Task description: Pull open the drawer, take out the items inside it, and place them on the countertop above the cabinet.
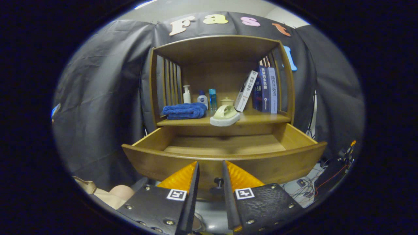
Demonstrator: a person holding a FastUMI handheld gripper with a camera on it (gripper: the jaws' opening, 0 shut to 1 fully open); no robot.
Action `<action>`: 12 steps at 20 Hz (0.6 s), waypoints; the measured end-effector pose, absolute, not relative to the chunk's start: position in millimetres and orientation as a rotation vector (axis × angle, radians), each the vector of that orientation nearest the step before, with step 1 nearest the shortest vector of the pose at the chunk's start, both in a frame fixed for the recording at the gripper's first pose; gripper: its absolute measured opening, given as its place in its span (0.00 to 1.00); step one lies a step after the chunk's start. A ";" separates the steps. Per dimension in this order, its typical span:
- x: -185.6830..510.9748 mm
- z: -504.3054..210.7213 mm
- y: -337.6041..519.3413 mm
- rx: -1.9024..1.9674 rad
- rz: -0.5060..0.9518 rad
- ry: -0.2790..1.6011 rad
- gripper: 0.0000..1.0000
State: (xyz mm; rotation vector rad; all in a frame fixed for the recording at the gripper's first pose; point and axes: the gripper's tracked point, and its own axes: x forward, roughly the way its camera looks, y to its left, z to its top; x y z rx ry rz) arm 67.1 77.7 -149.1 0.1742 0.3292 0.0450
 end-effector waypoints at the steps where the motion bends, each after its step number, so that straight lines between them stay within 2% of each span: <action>1: 65.7 -155.2 80.4 0.186 0.050 0.345 0.52; 4: 68.1 -165.6 77.7 0.205 0.035 0.362 0.90; 7: 74.4 -172.0 76.8 0.195 0.029 0.366 0.97; 12: 88.7 -179.0 71.5 0.219 -0.034 0.361 0.97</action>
